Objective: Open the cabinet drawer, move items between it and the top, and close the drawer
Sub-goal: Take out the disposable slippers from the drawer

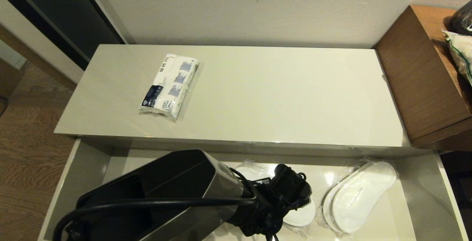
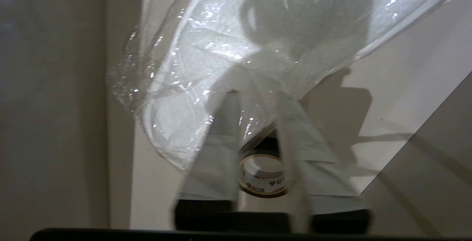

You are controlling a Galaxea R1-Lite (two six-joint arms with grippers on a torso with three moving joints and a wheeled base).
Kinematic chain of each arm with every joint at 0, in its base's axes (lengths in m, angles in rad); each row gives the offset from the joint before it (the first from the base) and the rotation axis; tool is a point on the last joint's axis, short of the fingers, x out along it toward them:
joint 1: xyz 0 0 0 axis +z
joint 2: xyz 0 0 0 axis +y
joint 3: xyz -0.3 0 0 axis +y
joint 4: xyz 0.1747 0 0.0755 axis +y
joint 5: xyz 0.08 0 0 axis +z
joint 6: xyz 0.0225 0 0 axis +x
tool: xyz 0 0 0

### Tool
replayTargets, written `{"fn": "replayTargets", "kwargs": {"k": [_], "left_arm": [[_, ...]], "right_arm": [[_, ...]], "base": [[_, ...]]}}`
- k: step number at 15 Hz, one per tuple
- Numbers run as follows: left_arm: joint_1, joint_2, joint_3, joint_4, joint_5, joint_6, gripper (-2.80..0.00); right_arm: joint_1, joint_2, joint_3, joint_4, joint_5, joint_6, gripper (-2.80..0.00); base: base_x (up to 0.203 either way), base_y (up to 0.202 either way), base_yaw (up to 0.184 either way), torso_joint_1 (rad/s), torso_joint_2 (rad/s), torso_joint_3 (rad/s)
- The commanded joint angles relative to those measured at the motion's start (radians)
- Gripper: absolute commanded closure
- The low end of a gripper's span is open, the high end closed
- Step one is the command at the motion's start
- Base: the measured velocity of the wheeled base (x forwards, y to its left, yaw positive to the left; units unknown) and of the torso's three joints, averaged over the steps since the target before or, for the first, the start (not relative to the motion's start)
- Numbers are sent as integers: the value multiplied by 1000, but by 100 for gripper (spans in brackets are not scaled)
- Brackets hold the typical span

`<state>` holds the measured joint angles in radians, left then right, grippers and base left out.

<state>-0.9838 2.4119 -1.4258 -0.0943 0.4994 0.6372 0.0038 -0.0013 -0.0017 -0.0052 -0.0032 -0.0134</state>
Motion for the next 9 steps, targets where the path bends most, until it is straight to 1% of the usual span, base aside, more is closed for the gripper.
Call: {"fn": "replayTargets", "kwargs": {"k": [1,3,5,8,9], "left_arm": [[-1,19,-7,-3,4,3,-280],[1,18,-5,-2,7,4,-280],[1,18,-10,-4,24,7,-280],[2,24,-34,-5,118,-8,-280],[2,21,-38,-5,119,-7,-280]], "right_arm": [[1,1,0,-1,0,0,0],[1,1,0,-1,0,0,0],[1,1,0,-1,0,0,0],[1,1,0,-1,0,0,0],[1,1,0,-1,0,0,0]], "base": [[0,0,0,0,0,0],[0,0,0,0,0,0],[0,0,0,0,0,0],[0,0,0,0,0,0],[0,0,0,0,0,0]]}}
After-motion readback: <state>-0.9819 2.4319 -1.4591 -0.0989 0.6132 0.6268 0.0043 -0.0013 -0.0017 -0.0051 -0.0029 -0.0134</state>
